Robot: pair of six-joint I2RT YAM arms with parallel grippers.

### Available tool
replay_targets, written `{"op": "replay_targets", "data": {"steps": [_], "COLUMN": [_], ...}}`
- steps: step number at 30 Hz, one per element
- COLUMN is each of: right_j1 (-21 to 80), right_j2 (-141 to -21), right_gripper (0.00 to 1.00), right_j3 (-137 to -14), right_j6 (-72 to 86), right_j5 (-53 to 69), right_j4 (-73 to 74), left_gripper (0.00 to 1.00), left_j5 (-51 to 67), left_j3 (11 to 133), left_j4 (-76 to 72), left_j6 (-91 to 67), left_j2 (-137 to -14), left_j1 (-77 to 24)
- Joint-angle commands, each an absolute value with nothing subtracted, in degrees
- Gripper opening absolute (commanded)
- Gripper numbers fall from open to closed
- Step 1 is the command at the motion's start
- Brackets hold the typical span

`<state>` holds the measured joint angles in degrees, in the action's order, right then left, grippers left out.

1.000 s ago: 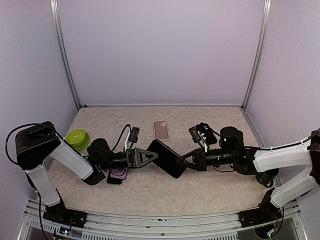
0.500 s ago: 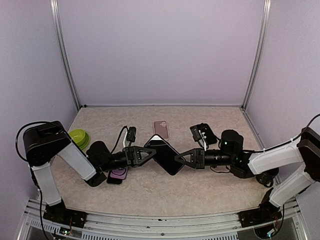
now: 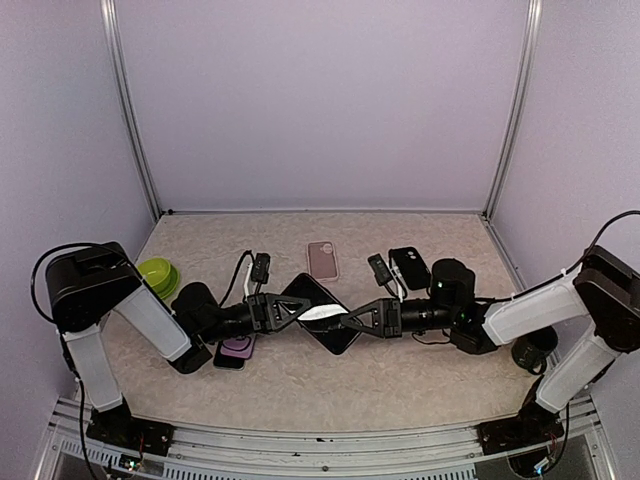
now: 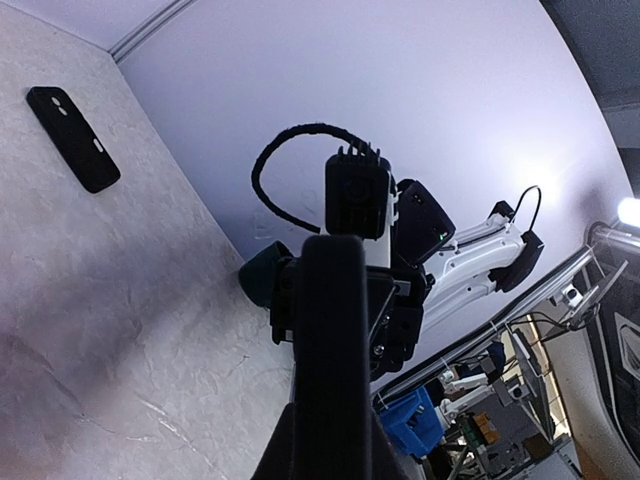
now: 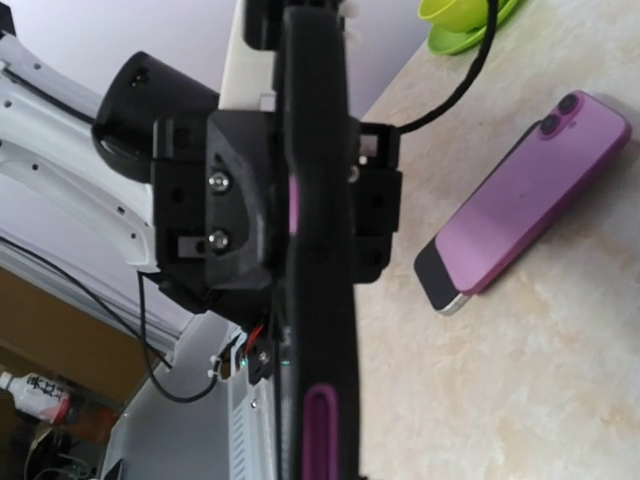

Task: Put the phone into the phone case
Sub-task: Pass from the right arm to the left

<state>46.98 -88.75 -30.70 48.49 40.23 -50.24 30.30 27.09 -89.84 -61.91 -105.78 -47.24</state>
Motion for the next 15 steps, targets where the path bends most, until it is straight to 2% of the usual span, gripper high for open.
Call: {"op": "replay_targets", "data": {"steps": [1, 2, 7, 9, 12, 15], "right_j1": [48.16, 48.16, 48.10, 48.05, 47.91, 47.86], "right_j2": [-88.77, -88.13, -84.82, -83.99, -83.22, -83.02], "right_gripper": [0.00, 0.01, 0.35, 0.45, 0.53, 0.54], "right_j3": [-33.34, -33.83, -36.79, -38.13, -39.56, -40.28], "right_j6": [44.83, 43.63, 35.70, 33.40, 31.18, 30.26], "right_j5": [42.63, 42.63, 42.76, 42.78, 42.70, 42.64], "right_j4": [-45.93, -43.57, -31.28, -27.06, -22.87, -21.22], "left_gripper": [0.00, 0.00, 0.00, 0.00, 0.00, 0.00], "left_j5": [30.50, 30.83, 33.33, 34.94, 37.31, 39.53], "left_j3": [27.54, 27.37, 26.42, 26.52, 26.87, 27.63], "left_j4": [-92.10, -91.00, -82.34, -77.92, -70.58, -64.33], "left_j6": [-61.42, -60.91, -56.27, -53.20, -49.34, -45.87], "left_j2": [-103.52, -103.04, -98.61, -96.83, -94.01, -91.81], "left_j1": [-47.36, -47.36, -47.30, -47.37, -47.39, -47.66]}}
